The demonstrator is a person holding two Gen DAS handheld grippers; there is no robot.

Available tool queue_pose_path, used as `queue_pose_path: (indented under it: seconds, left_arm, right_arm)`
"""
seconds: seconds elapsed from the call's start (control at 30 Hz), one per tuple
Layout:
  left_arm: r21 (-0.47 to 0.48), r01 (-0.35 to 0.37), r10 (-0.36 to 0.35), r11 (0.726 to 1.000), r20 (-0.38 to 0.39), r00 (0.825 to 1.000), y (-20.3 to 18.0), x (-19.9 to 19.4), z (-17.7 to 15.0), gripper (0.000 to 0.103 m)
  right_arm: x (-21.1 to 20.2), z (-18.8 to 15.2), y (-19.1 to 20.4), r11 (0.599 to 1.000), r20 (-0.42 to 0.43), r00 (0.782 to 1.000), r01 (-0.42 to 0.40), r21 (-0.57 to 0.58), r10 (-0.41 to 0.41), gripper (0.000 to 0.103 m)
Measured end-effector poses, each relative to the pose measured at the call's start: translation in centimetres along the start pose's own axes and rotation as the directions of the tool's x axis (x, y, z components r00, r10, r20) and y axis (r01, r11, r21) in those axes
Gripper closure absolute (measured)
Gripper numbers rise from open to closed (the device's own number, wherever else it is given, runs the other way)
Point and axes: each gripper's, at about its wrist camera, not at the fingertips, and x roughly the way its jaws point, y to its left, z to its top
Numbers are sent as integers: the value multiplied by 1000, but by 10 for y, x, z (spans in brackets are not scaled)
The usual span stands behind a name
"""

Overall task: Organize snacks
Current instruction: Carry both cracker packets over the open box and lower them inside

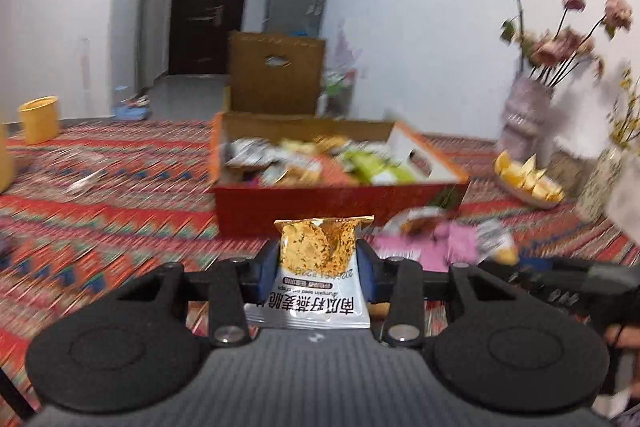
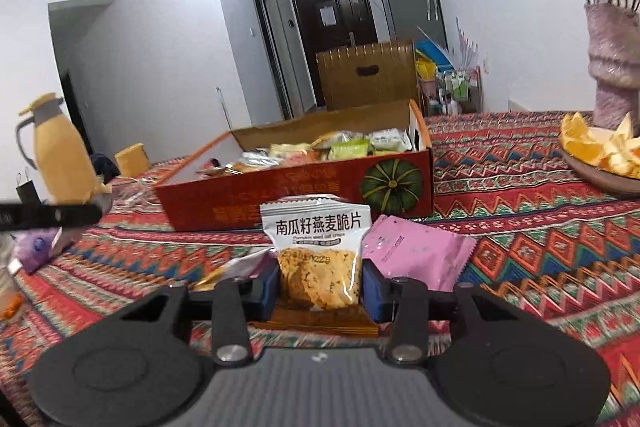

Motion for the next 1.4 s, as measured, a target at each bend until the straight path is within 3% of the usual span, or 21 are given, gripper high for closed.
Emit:
queue_pose_path:
  seconds: [0.13,0.37,0.77,1.13,1.4]
  left_arm:
    - [1,-45,45,999,33,998,-8,-46,-23,62]
    - [-72,-51,53,996,23,998,-12,-95,-58,62]
    - [-67,-48,49,997,9,999,-22,-129,-87,62]
    - [-65,-47,48,997,9,999,-16,-110,-66,62]
    - [-81,-29,35,996,67,997,4,-55,16,62]
  right_arm:
    - [-45,-12,9,1000,7,1000,-4,-10,4,62]
    - [-108,-37,11,998,-15,999,50,-33,-50,62]
    - [-147,-64,17,997,-6,997,72,-28,-73,62]
    - [-128,-47,13,997,-3,998,56,-44,-56,62]
    - [-86,32,12,988,46,998,-25,-154,33,62]
